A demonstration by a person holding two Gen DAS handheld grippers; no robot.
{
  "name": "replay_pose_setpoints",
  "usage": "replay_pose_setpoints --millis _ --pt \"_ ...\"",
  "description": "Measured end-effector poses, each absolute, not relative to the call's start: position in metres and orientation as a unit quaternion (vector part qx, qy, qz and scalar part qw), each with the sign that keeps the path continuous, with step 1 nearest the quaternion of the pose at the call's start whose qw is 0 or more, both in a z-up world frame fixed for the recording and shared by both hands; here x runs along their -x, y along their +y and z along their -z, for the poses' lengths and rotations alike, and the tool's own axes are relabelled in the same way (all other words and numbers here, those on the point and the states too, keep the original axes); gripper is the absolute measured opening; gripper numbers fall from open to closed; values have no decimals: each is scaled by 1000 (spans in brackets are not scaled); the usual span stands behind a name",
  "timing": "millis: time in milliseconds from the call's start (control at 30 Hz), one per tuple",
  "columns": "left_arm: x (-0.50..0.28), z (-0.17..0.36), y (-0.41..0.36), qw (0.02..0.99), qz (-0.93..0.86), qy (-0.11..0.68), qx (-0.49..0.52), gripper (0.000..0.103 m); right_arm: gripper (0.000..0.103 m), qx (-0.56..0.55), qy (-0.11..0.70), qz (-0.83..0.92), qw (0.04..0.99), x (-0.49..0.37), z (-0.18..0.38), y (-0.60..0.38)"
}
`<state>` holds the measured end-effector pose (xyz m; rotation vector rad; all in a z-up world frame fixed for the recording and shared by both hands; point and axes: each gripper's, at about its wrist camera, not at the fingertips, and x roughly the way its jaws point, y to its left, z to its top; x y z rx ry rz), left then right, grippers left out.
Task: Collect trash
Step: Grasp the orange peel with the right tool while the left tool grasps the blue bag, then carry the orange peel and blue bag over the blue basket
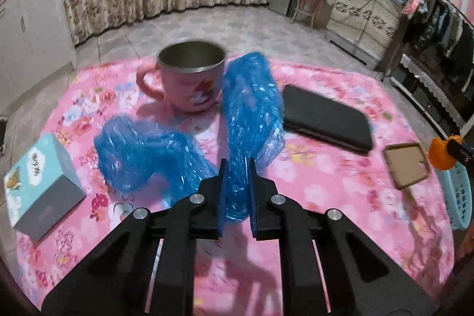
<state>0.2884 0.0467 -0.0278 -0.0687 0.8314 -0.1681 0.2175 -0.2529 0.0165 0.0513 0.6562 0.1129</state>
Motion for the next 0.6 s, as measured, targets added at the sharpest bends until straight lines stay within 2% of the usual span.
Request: replay_pose_setpoints --millis 267,600 --pt "-254 -15 -34 919 139 368 9 11 29 -46 308 -6 950 -169 -32 -323" --pt "-217 -20 -172 899 250 359 -24 11 29 -59 305 83 947 -115 -35 -423"
